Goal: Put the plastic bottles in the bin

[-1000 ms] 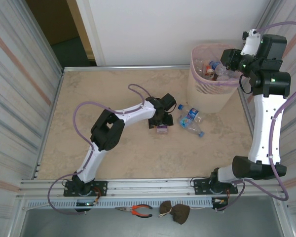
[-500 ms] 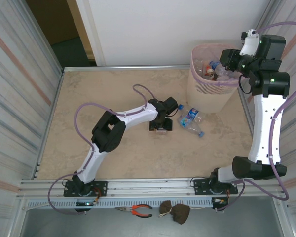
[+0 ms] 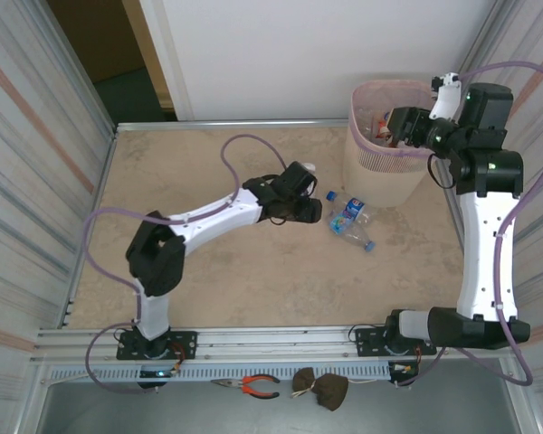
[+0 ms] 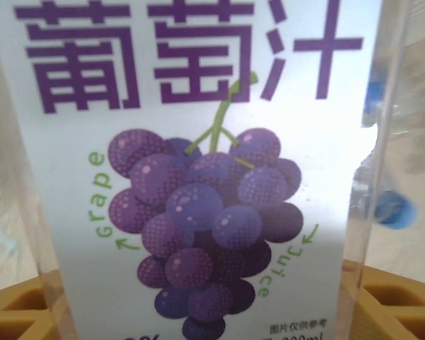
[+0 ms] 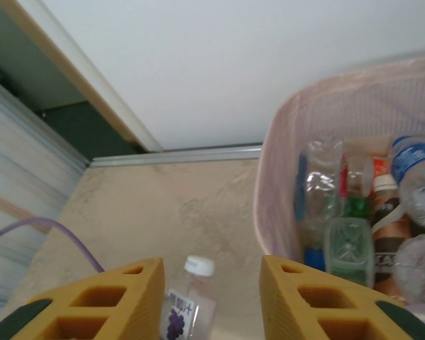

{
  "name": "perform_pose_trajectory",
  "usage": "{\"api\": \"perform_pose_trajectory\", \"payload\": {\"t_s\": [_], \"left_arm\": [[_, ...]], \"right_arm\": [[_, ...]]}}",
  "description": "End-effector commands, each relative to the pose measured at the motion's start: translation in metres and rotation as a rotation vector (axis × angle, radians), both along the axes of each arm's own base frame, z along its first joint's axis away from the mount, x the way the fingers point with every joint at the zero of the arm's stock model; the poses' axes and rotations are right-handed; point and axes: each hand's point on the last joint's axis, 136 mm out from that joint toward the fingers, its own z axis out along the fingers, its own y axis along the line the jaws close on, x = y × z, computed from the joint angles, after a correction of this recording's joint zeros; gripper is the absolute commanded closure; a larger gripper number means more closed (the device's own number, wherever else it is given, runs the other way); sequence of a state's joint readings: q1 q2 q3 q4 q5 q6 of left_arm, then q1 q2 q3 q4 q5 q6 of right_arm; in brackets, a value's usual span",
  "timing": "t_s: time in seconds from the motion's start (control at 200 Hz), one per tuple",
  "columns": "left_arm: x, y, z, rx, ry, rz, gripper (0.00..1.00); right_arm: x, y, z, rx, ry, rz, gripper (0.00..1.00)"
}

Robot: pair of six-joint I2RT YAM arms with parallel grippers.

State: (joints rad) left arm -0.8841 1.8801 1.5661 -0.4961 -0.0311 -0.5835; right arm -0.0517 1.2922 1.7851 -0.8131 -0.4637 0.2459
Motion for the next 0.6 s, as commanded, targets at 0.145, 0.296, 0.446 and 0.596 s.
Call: {"api": "perform_pose_trajectory", "payload": {"t_s": [0.145,0.296,0.446,0.596], "left_arm": [[-0.001,-0.026,0.102,-0.246,-0.384,-0.231,0.42],[-0.010,-0.033,0.134,-0.312,-0.500,-0.330,0.44],[-0.013,-0.039,0.158,-0.353,-0.570,-0.376,0.45],[-0.017,-0.045,0.177,-0.400,-0.610,-0.414,0.45]], "right_arm": [[-0.021,0.032,0.003,0.095,-0.010,0.120,0.51],[-0.025,0.050,-0.012,0.109,0.036,0.183,0.44],[-0.026,0.066,-0.030,0.119,0.097,0.240,0.36],[-0.024,0.074,-0.044,0.116,0.141,0.267,0.34]]}}
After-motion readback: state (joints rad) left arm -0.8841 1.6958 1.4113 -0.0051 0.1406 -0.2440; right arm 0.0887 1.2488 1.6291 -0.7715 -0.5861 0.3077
